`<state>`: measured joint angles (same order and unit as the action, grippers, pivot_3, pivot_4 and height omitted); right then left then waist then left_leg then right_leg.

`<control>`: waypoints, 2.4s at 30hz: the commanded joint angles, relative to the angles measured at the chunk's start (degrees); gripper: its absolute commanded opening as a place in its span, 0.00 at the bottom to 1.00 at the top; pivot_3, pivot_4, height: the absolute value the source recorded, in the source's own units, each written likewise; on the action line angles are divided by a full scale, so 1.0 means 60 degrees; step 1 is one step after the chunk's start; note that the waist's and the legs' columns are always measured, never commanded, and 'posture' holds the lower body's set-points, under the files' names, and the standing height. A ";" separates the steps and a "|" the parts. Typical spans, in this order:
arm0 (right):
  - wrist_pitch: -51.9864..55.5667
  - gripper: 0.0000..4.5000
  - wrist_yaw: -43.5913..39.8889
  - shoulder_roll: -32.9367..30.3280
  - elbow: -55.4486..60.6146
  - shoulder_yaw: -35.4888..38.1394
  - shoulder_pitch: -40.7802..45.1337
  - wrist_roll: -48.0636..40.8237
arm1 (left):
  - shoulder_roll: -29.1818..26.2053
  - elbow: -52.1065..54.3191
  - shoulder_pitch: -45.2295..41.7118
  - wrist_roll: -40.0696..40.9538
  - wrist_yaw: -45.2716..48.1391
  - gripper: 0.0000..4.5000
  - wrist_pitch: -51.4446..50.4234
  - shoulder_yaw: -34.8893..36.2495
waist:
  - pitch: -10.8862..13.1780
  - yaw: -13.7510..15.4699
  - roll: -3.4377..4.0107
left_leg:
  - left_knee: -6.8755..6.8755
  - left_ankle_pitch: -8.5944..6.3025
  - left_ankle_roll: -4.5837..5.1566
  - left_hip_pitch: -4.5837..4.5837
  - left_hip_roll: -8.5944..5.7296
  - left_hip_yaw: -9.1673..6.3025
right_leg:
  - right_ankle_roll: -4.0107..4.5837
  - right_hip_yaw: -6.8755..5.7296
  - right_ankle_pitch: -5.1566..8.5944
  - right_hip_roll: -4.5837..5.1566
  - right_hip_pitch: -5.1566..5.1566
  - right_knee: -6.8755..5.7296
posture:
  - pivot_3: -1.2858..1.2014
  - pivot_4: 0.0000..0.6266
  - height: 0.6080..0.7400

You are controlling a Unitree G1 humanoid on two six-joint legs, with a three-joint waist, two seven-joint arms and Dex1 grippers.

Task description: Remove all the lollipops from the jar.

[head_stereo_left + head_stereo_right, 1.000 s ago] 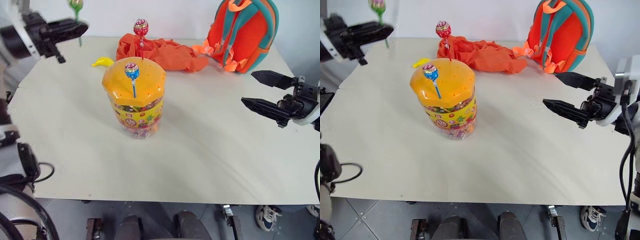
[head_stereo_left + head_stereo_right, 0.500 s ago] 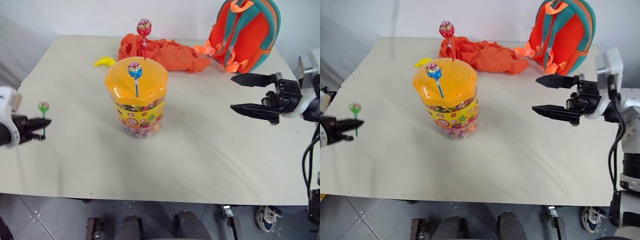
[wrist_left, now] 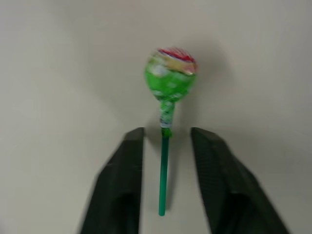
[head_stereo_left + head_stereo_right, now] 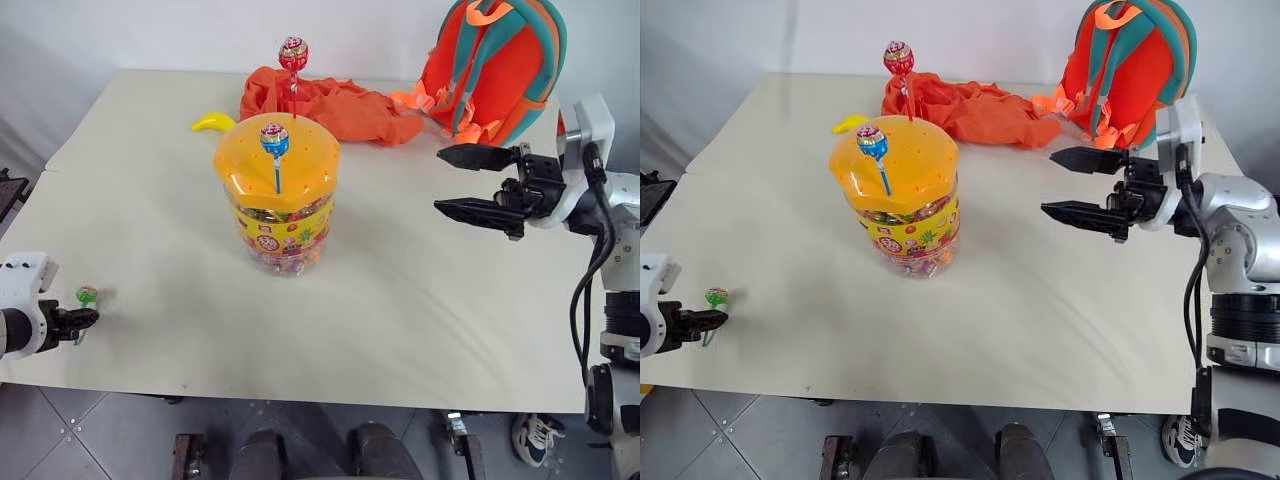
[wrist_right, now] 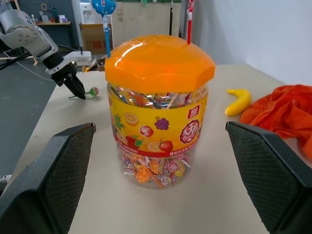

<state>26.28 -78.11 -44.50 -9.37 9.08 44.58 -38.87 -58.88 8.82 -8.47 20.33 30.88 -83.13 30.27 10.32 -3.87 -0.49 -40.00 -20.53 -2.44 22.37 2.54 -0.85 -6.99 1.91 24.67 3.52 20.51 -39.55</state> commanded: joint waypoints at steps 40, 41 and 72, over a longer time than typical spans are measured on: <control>0.1404 1.00 0.3578 0.2877 0.3544 -0.2154 0.1228 -0.0222 | 0.0751 -0.2103 -0.2196 0.4549 0.8453 1.00 0.9006 0.1670 | 0.0004 -0.0305 0.0008 | -0.0004 0.0002 -0.0003 -0.0008 0.0003 -0.0003 | 0.0000 -0.0027 0.0000 -0.0022 0.0022 -0.0037 | 0.52 0.24 1.00; 0.1359 1.00 0.3531 0.3108 0.3380 -0.2291 0.1365 -0.0182 | 0.0733 -0.2126 -0.2085 0.4589 0.8578 1.00 0.9065 0.1699 | 0.0005 -0.0341 0.0008 | -0.0006 0.0002 -0.0004 -0.0012 0.0003 -0.0004 | 0.0000 -0.0027 0.0000 -0.0020 0.0020 -0.0044 | 0.52 0.24 1.00; -0.0410 0.00 0.3120 0.6095 -0.0682 -0.1500 0.4842 0.0611 | 0.0804 -0.1752 -0.0466 0.5134 0.8139 1.00 0.9740 0.2577 | 0.0003 -0.0714 0.0006 | 0.0007 0.0004 -0.0007 -0.0030 -0.0012 -0.0043 | 0.0001 -0.0239 -0.0001 -0.0002 0.0017 -0.0088 | 0.52 0.24 1.00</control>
<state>24.04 -60.27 -8.03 -13.97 -3.65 71.09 -32.47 -53.98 -2.92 -10.72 49.46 79.69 -25.04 44.89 10.34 -8.15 -0.46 -39.95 -20.51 -2.48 22.19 2.46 -1.11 -6.98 0.47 24.67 3.51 20.61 -40.07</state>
